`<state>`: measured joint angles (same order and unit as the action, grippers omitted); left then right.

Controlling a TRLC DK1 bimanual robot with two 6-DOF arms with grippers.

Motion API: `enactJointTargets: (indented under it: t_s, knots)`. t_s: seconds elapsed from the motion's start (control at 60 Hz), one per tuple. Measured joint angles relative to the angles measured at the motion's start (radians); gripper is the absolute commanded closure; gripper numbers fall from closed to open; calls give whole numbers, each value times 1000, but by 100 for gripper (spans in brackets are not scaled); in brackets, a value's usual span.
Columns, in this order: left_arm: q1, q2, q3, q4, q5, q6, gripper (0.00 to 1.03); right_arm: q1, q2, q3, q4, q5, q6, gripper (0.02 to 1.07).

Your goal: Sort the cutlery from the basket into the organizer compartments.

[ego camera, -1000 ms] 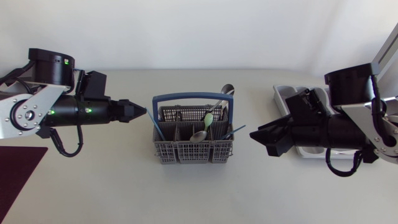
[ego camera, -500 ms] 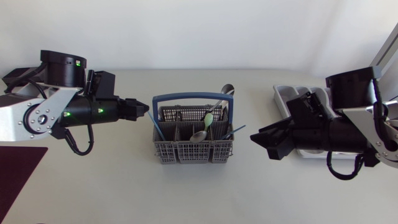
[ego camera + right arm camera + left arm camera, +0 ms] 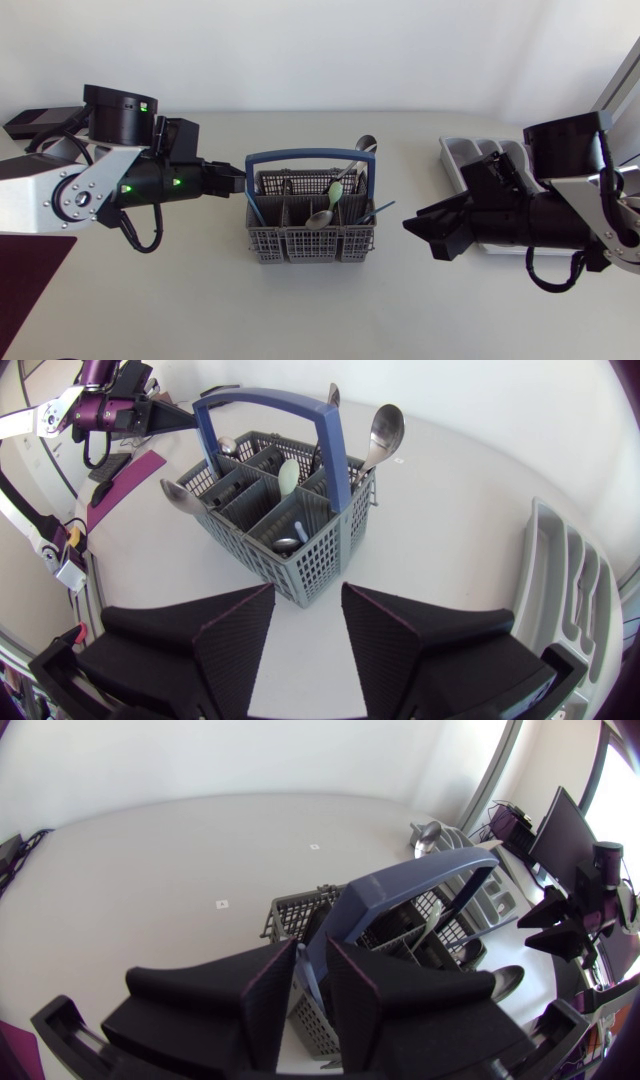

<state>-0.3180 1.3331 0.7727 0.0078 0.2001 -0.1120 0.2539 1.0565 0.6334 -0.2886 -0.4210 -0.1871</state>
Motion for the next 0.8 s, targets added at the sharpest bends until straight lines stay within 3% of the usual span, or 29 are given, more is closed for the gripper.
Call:
enactJointTargets:
  t_s: [0.05,0.283,0.8]
  knots:
    - [-6,4,-2,6,-13,0,95,0,-3,-1,0,0,0,56]
    - [-40,16,-17,18,-81,0,99,-1,-11,-5,0,0,0,56]
    - [-61,-178,-89,9,-132,6,100,21,-27,-20,7,68,-23,56]
